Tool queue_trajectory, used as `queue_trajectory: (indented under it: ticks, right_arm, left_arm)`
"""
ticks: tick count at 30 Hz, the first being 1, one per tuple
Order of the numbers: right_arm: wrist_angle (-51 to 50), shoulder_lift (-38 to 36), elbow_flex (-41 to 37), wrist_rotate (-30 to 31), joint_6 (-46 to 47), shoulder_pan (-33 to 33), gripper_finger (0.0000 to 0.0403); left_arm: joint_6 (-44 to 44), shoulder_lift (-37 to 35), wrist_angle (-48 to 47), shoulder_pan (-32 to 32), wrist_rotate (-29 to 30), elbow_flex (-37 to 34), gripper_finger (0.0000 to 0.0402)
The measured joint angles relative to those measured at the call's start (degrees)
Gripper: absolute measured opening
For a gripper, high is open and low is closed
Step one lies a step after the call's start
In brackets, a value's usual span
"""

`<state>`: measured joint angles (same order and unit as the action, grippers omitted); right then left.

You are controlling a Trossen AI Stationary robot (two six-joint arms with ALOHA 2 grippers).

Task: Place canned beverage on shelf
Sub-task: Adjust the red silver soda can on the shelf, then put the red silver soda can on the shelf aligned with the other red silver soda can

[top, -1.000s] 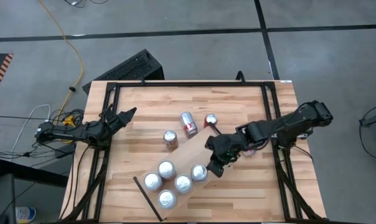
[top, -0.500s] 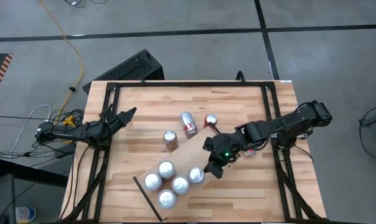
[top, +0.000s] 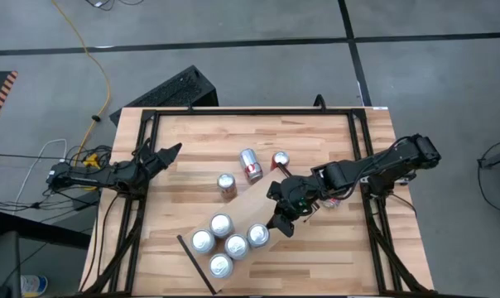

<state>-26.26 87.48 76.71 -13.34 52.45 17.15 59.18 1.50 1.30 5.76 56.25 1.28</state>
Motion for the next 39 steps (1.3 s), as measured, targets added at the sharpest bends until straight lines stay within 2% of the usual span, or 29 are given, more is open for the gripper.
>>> queue_trajectory:
  ticks: [10,18,24,28,30,33,39]
  right_arm:
    - [1.4,1.1,0.0,-0.2,0.2,-0.4,0.0000]
    - [-7.7,-2.4,0.0,4.3,0.1,-2.5,0.0000]
    - [-7.8,-6.1,0.0,4.2,-11.0,-6.1,0.0000]
    - [-8.1,-8.0,0.0,4.2,-23.6,-10.3,0.0003]
    - [-9.1,-8.7,0.0,3.1,-30.3,-13.1,0.0016]
    - [-10.2,-9.5,0.0,0.9,-38.4,-18.0,0.0059]
    - [-11.8,-9.6,0.0,0.0,-59.9,-26.7,0.0194]
  left_arm:
    - [0.0,0.0,0.1,0.0,-0.3,0.0,0.0351]
    - [-0.3,0.0,0.2,0.0,-1.1,0.0,0.0351]
    - [-0.1,0.0,0.3,0.0,-2.1,0.0,0.0351]
    - [0.2,0.0,0.3,0.0,-2.2,0.0,0.0351]
    - [0.7,0.0,0.3,0.0,-2.2,0.0,0.0351]
    - [1.0,0.0,0.3,0.0,-2.1,0.0,0.0351]
    - [0.8,0.0,0.3,0.0,-1.9,0.0,0.0351]
